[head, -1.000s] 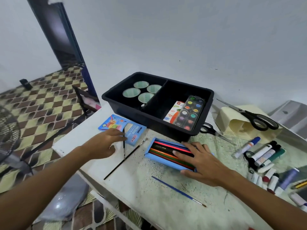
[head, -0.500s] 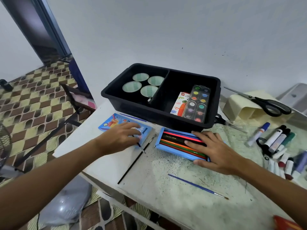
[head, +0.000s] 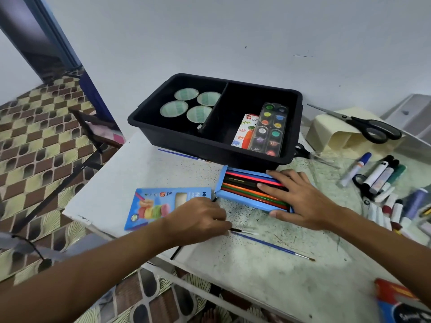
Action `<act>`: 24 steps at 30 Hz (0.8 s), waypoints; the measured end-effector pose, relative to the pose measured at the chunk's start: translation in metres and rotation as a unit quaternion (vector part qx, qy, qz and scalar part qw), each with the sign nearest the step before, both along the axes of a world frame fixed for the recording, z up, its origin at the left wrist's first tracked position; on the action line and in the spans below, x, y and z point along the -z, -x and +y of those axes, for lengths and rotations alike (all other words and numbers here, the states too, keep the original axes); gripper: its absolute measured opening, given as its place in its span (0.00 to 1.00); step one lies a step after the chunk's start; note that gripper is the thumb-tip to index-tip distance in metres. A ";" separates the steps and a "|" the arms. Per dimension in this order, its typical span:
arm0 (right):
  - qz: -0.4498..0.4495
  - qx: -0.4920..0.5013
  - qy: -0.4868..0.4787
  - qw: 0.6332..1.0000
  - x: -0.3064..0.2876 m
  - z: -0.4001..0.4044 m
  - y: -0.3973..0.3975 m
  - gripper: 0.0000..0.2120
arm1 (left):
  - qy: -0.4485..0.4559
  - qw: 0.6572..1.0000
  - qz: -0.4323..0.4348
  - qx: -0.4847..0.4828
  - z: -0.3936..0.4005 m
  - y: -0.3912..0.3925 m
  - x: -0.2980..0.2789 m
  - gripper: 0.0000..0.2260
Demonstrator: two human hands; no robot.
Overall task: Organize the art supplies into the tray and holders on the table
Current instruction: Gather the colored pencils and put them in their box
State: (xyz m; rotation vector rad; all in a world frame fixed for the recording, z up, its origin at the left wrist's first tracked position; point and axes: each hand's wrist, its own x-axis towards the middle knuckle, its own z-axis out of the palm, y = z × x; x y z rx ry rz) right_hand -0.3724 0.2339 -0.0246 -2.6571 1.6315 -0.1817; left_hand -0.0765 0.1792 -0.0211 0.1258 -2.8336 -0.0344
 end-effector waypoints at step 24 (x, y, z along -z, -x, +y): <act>-0.024 0.020 0.001 1.000 -0.003 0.010 0.002 0.32 | 0.054 0.998 0.018 0.042 -0.008 -0.012 0.003 0.05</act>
